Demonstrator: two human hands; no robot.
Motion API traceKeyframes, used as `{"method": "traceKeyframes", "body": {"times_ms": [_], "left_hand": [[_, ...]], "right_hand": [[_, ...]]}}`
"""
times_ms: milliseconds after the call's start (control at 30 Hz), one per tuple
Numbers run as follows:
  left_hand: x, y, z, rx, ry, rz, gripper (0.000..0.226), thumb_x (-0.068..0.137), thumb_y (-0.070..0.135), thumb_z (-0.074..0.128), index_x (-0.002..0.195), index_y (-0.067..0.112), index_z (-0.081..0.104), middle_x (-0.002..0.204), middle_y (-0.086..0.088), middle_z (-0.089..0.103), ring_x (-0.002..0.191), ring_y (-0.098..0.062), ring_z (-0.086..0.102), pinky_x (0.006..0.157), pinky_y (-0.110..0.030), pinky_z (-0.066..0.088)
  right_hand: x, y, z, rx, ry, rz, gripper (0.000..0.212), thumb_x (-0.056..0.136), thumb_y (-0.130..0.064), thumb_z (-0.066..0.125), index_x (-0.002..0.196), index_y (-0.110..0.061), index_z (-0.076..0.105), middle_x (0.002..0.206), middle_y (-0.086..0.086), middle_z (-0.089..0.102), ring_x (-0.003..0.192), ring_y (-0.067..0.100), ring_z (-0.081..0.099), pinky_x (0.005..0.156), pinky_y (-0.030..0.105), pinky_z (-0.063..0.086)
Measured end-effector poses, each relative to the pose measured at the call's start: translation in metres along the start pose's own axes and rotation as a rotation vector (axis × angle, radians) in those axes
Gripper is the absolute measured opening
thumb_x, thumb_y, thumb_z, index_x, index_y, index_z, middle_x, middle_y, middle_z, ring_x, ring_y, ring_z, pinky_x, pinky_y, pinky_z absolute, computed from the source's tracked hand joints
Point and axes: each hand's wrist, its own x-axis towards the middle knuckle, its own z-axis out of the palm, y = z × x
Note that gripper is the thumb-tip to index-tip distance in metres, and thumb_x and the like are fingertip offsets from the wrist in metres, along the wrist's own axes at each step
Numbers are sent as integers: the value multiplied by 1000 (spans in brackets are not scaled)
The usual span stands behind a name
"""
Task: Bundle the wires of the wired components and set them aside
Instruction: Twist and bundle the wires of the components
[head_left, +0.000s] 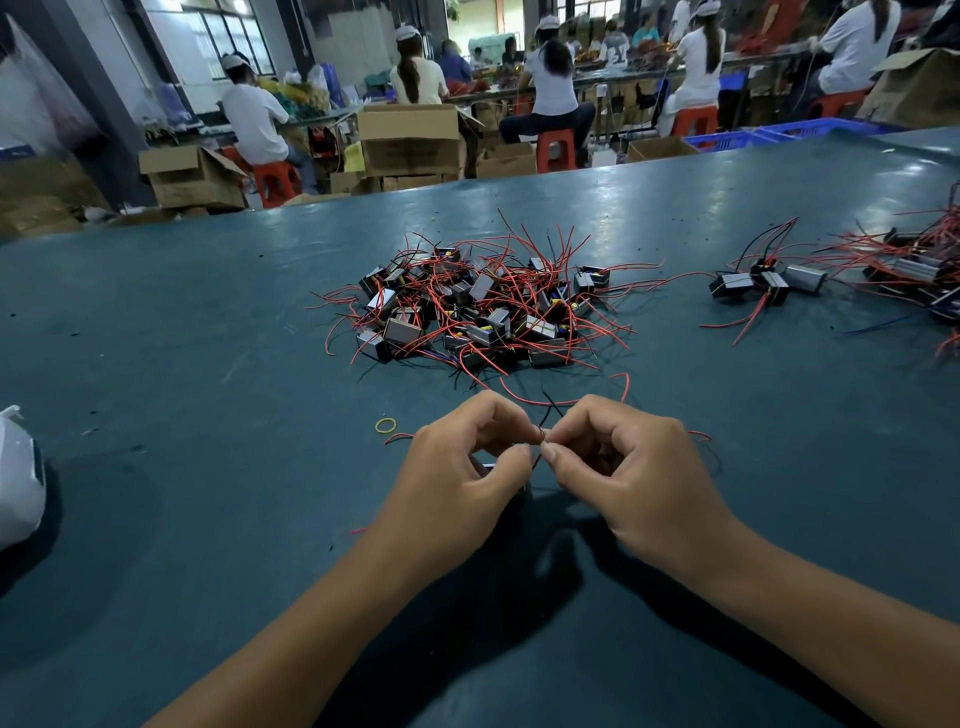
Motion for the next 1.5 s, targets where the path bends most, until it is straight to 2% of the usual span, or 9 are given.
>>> {"method": "traceKeyframes", "body": {"times_ms": [133,467,600,700,933,1033,1200,1333,1500], "left_hand": [[-1,5,0,-35,37,36,14,87,41,63,87,27,64,85,4,72,79,-19,68,66,-53,53],[-1,2,2,-21,64,-48,13,85,20,56,81,19,69,78,1,71,74,-20,67,67,-44,55],[-1,3,1,-10,29,-48,12,83,19,58,81,21,70,77,4,69,76,-16,64,64,-21,51],[0,2,0,-8,21,-44,9,85,26,63,80,22,69,74,6,67,70,-8,59,59,-14,43],[2,-1,-5,-106,-70,-67,6,87,23,65,86,23,71,79,-3,68,69,-9,59,60,-35,50],[2,0,-5,-124,-67,-61,8,86,19,63,87,23,70,77,2,68,69,-8,60,61,-30,51],[2,0,-7,-105,-58,-42,9,85,16,64,86,22,71,79,-3,70,72,-13,63,68,-39,54],[2,-2,-9,-2,-71,55,15,87,11,64,88,24,71,81,3,67,70,-12,62,64,-31,52],[7,-8,-17,278,-90,424,15,89,-2,67,95,11,72,88,2,63,79,-14,61,70,-26,49]], "right_hand": [[-1,-3,1,-99,-9,-77,17,83,-9,70,73,-19,61,56,-16,55,49,2,46,52,10,34],[-2,-3,3,-99,-2,-70,15,84,-7,71,75,-15,63,57,-13,57,51,5,48,52,17,38],[-1,-4,2,-103,-1,-70,14,83,-8,71,75,-17,63,58,-11,58,51,3,48,52,14,37],[-1,-4,1,-110,4,-77,13,82,-9,69,74,-17,62,57,-8,56,50,8,46,51,17,37],[-2,-4,0,-127,4,-73,10,81,-18,67,73,-19,62,58,-10,57,50,5,47,51,15,37],[-2,-5,0,-129,-2,-73,10,81,-18,68,73,-19,62,58,-10,57,50,7,47,51,17,38],[-1,-6,-3,-145,-30,-78,11,81,-15,71,73,-19,64,59,-9,59,52,9,51,52,25,42],[-1,-5,-3,-155,-22,-67,9,79,-17,70,72,-19,65,58,-11,60,51,7,52,53,23,43],[0,-4,-3,-123,-35,-54,11,80,-14,72,72,-20,67,58,-8,61,50,6,50,52,22,43]]}}
